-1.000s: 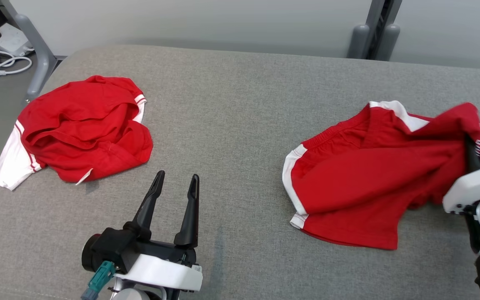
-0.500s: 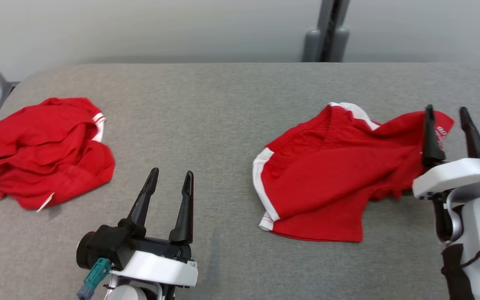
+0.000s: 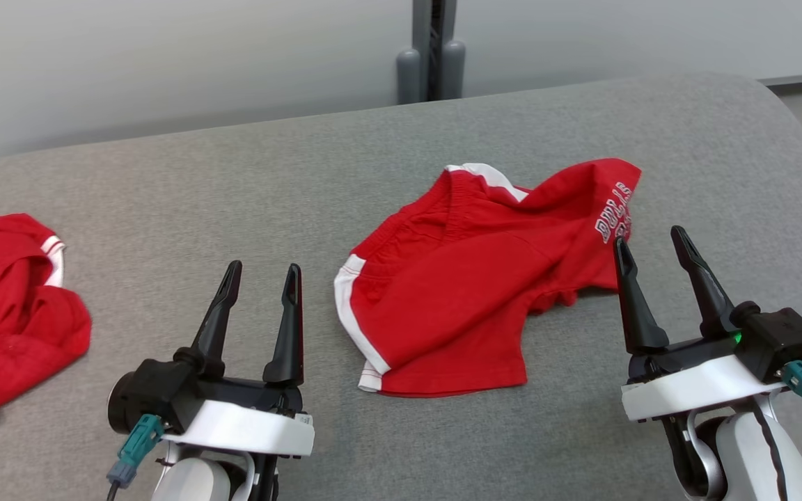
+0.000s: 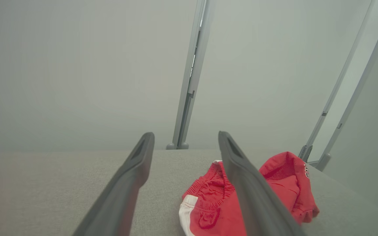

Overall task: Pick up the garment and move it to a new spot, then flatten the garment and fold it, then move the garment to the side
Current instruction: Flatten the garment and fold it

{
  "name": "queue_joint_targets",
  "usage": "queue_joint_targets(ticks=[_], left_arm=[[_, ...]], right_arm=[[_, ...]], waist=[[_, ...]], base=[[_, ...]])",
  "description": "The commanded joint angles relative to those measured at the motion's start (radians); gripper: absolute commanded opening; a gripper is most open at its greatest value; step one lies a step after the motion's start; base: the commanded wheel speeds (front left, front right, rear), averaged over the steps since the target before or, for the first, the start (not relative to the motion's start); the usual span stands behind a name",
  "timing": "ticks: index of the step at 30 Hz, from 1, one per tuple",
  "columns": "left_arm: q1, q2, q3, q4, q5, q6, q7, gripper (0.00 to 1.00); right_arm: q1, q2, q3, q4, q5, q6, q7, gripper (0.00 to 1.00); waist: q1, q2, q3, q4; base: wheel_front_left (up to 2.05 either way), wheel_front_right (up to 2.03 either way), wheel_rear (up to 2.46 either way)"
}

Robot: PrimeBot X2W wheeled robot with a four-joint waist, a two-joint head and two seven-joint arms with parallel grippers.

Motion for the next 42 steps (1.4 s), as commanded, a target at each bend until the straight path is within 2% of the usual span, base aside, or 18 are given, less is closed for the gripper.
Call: queue_joint_targets(ticks=[1,6,11,18,25,34,39,40,41,42], left_arm=[[-0.027,0.003,0.004,0.007,0.007,-0.01,0.0,1.0],[-0.063,0.003,-0.025,0.069,0.01,-0.036,0.0,1.0],[-0.217,0.006,-0.048,0.203,0.043,-0.059,0.014,1.0],[-0.494,0.038,-0.079,0.407,0.07,-0.093,0.206,1.0],[-0.685,0.058,-0.099,0.58,0.065,-0.123,0.401,1.0],[-0.823,0.098,-0.108,0.748,0.081,-0.104,0.521,1.0],[-0.861,0.111,-0.106,0.82,0.072,-0.102,0.525,1.0],[-0.863,0.109,-0.104,0.828,0.066,-0.108,0.523,0.84],[-0.865,0.105,-0.103,0.835,0.058,-0.116,0.521,0.45],[-0.869,0.1,-0.1,0.839,0.048,-0.122,0.516,0.03]], right_arm=[[0.01,-0.005,0.007,-0.023,0.01,0.0,0.006,1.0],[0.008,-0.005,0.021,-0.052,0.013,0.0,0.015,1.0],[-0.011,-0.005,0.043,-0.075,0.007,0.0,0.011,1.0],[-0.036,-0.005,0.073,-0.102,0.03,0.0,-0.005,1.0],[-0.04,-0.004,0.086,-0.111,0.059,0.0,-0.012,1.0],[-0.043,-0.004,0.088,-0.148,0.086,0.0,-0.012,1.0],[-0.028,-0.004,0.093,-0.165,0.094,0.0,-0.012,1.0],[-0.026,-0.004,0.094,-0.167,0.094,0.0,-0.012,1.0],[-0.024,-0.004,0.093,-0.169,0.095,0.0,-0.012,1.0],[-0.023,-0.004,0.093,-0.17,0.096,0.0,-0.012,1.0]], waist=[[0.0,-0.0001,0.016,-0.032],[0.0,-0.0001,0.05,-0.071],[0.0,-0.0001,0.119,-0.137],[0.0,-0.0001,0.218,-0.249],[0.0,-0.0001,0.281,-0.331],[0.0,-0.0001,0.323,-0.401],[0.0,-0.0001,0.337,-0.422],[0.0,-0.0001,0.338,-0.423],[0.0,-0.0001,0.339,-0.423],[0.0,-0.0001,0.34,-0.423]], base=[[0.0,0.0,0.0],[0.0,0.0,0.0],[0.0,0.0,0.0],[0.0,0.0,0.0],[0.0,0.0,0.0],[0.0,0.0,0.0],[0.0,0.0,0.0],[0.0,0.0,0.0],[0.0,0.0,0.0],[0.0,0.0,0.0]])
